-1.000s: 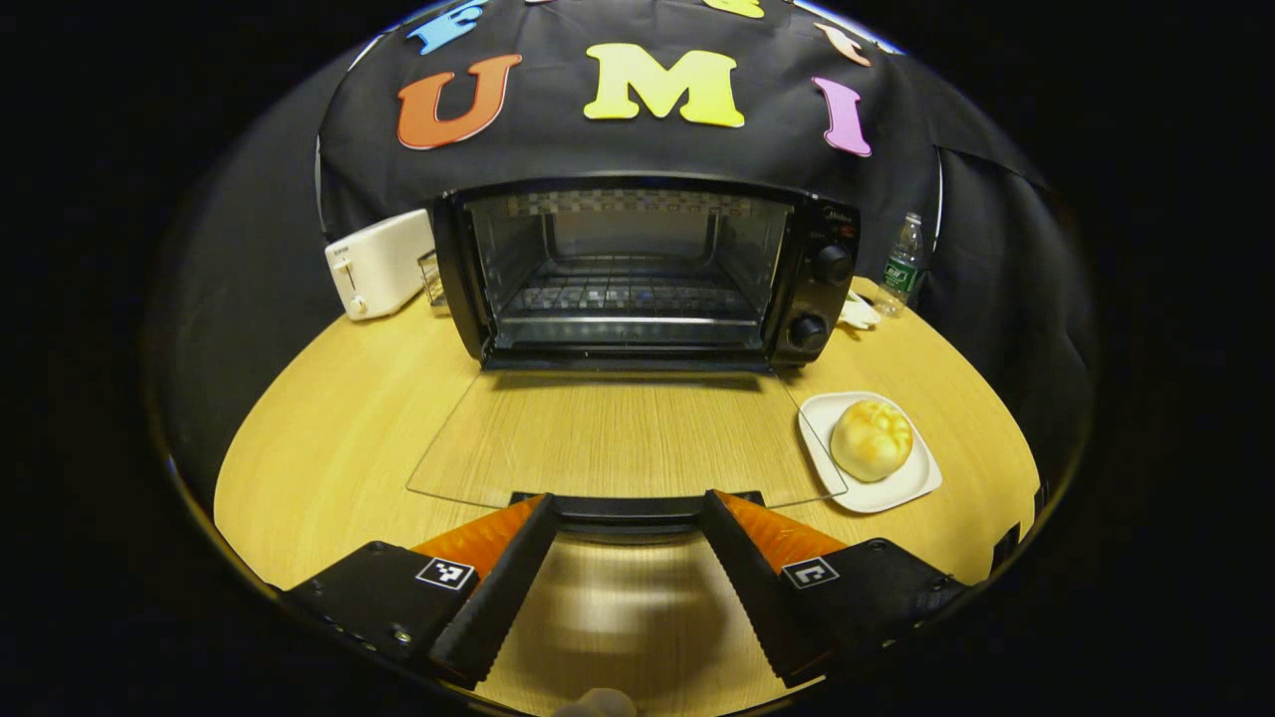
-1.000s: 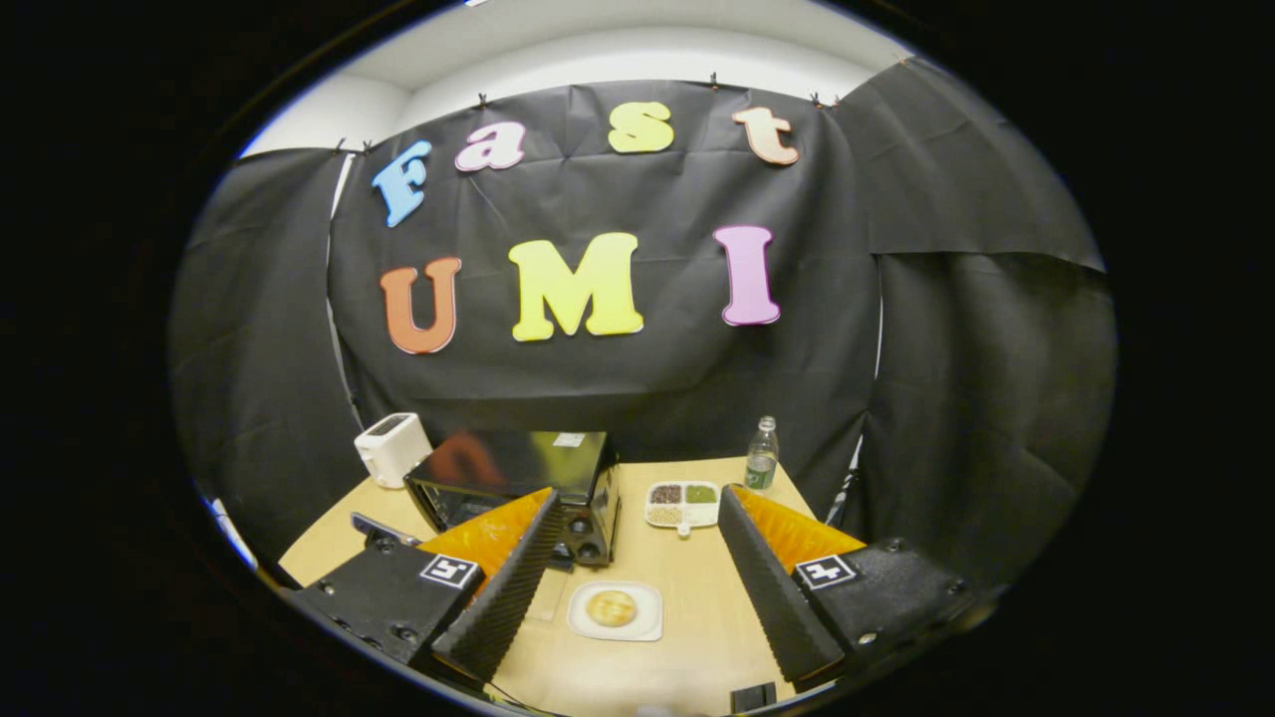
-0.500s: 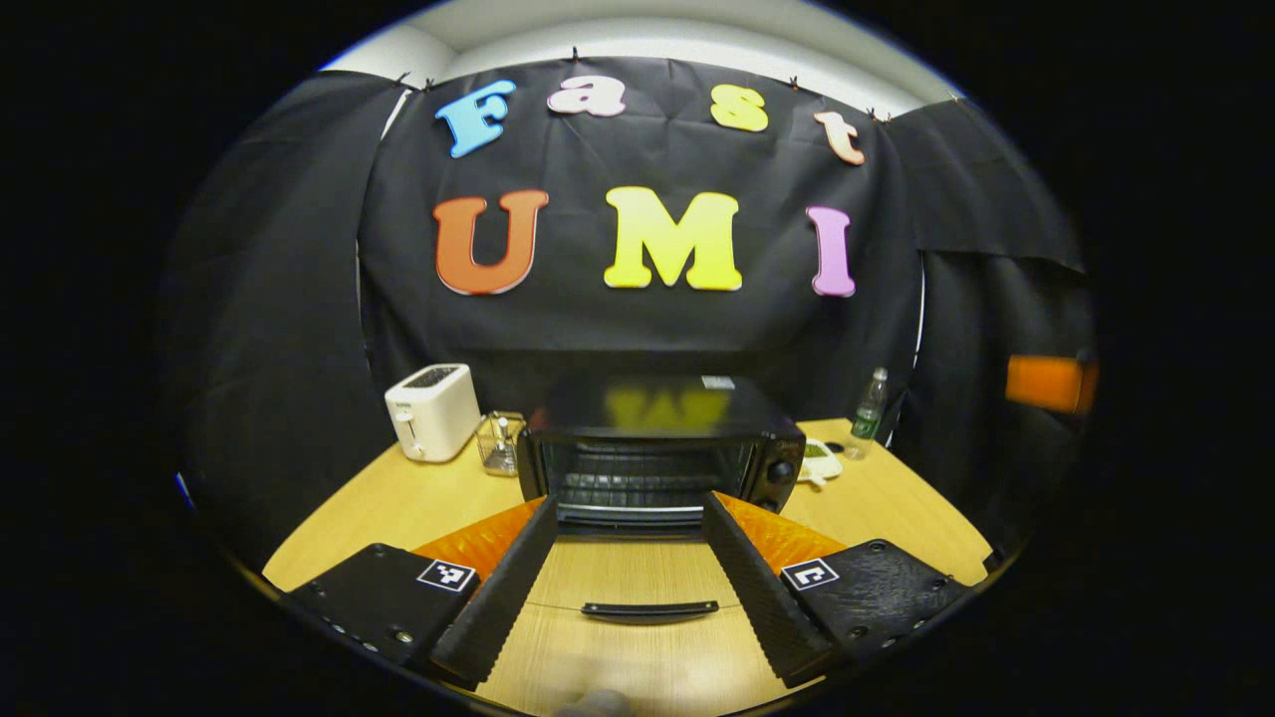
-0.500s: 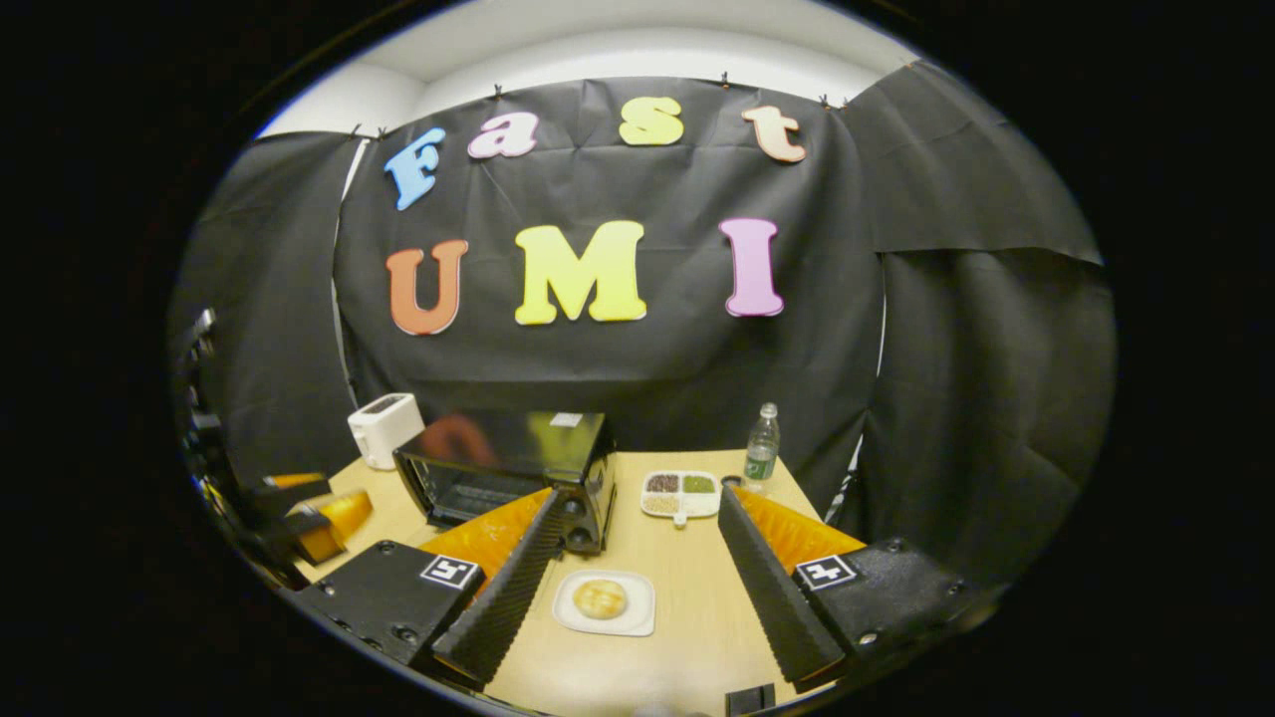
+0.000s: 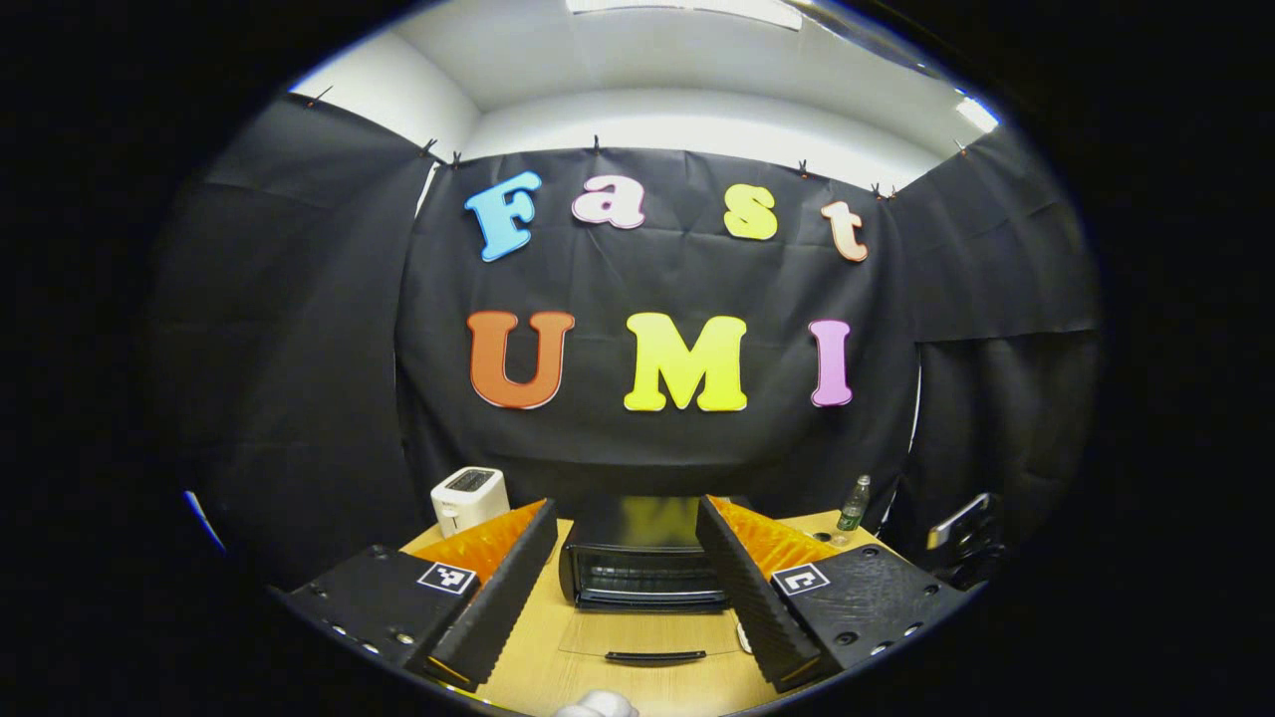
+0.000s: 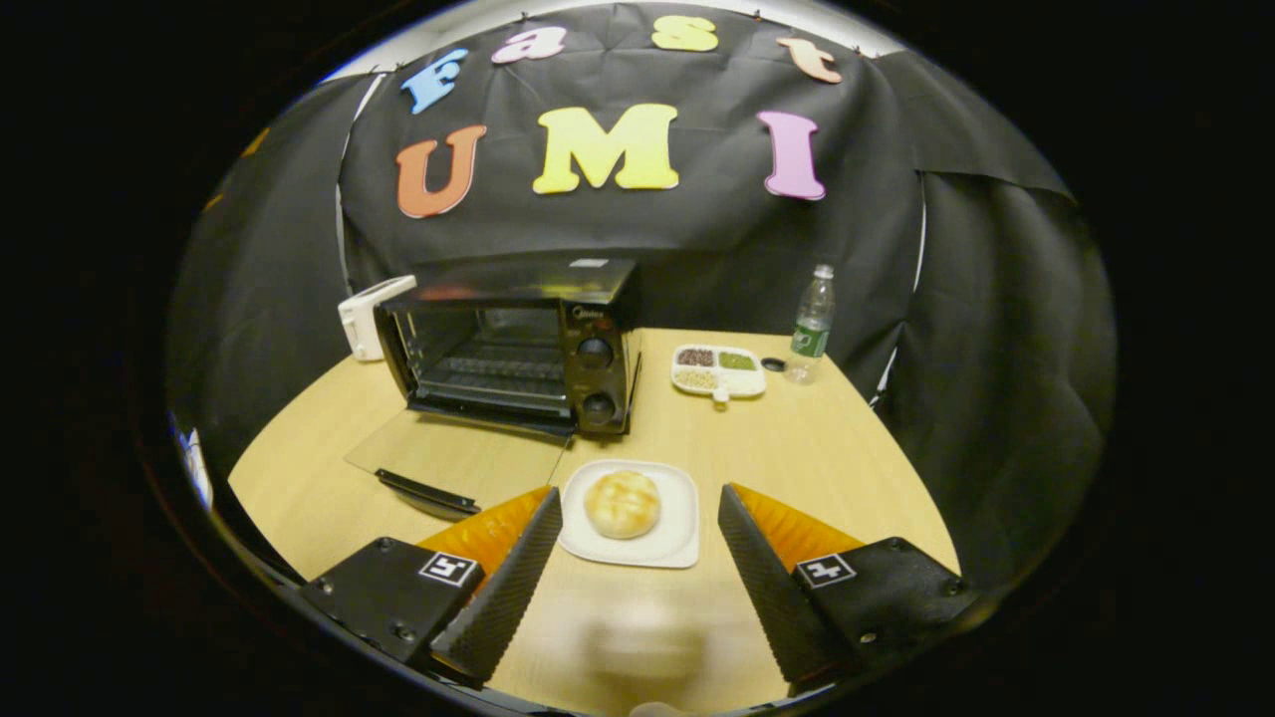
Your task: Open the electric oven with the left hand, put the food in, and close the electric oven.
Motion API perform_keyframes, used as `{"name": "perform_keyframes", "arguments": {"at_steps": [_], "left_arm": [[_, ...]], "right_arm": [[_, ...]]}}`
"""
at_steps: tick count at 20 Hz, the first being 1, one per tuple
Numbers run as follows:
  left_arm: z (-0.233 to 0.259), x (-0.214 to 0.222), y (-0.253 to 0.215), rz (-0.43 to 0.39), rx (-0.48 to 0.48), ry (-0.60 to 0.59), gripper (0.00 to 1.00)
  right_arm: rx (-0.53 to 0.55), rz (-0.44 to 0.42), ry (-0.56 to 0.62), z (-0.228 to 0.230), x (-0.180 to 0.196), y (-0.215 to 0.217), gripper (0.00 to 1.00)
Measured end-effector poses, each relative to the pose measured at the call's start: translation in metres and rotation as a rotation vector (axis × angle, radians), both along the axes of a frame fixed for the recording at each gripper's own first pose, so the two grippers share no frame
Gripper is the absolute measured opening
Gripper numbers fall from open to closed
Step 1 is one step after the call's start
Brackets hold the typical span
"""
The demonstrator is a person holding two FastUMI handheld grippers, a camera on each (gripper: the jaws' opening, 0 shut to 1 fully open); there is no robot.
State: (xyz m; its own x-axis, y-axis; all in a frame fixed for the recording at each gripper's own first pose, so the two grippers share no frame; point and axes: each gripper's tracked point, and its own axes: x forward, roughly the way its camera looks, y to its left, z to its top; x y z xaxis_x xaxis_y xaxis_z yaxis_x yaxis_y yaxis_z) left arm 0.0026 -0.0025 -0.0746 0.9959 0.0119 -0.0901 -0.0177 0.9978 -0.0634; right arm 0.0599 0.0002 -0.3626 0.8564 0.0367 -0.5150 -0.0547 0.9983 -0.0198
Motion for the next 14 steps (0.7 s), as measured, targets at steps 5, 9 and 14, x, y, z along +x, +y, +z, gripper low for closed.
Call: {"name": "perform_keyframes", "arguments": {"at_steps": [5,9,14], "left_arm": [[0.012,-0.008,0.002,0.007,0.01,-0.01,0.92],[0.013,-0.009,0.006,0.008,0.029,-0.006,0.92],[0.008,-0.005,0.009,0.002,0.032,0.008,0.92]], "right_arm": [[-0.013,-0.024,0.052,-0.044,0.029,0.006,1.0],[-0.019,-0.035,0.091,-0.07,0.048,0.01,1.0],[-0.029,-0.049,0.131,-0.099,0.067,0.015,1.0]]}}
